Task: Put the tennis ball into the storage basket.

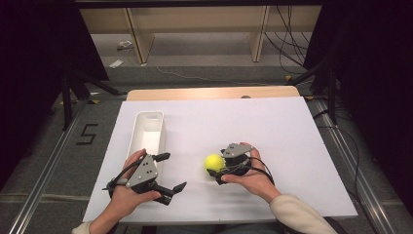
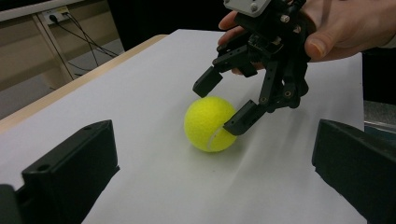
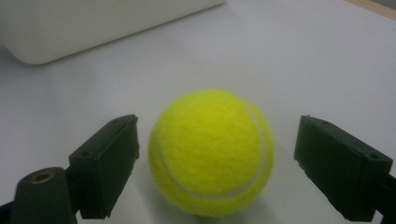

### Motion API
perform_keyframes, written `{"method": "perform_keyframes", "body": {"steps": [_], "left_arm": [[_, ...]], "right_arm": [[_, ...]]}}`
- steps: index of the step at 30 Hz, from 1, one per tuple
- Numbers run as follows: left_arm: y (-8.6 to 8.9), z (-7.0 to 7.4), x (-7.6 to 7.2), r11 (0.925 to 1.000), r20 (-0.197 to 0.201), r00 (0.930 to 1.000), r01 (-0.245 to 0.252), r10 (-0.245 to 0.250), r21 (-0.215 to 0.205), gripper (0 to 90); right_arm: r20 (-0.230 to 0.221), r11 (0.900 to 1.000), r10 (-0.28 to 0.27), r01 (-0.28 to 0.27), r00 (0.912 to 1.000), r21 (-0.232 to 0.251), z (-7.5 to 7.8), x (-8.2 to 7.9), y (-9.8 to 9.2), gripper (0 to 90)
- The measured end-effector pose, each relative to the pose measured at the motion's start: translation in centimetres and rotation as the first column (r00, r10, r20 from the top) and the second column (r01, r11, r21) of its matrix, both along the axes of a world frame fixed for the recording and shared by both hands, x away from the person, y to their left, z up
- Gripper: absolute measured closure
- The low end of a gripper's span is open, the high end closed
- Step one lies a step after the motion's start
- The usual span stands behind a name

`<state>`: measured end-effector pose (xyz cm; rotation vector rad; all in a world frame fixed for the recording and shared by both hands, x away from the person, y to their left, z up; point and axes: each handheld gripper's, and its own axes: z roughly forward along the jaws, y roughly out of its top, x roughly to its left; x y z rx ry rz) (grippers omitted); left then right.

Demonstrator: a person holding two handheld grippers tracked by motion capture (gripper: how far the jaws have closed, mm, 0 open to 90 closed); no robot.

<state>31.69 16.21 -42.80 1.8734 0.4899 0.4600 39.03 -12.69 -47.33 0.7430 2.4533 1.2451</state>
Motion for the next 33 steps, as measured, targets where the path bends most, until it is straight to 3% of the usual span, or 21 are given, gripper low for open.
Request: {"method": "perform_keyframes", "body": {"steps": [33], "left_arm": [[0.0,0.0,0.0,1.0,-0.001,1.0,0.003,-0.003,0.001,0.0]], "right_arm": [[-0.041,0.999,0.004,-0.006,0.9992,-0.053,-1.6,1.0,1.7,15.4]]}}
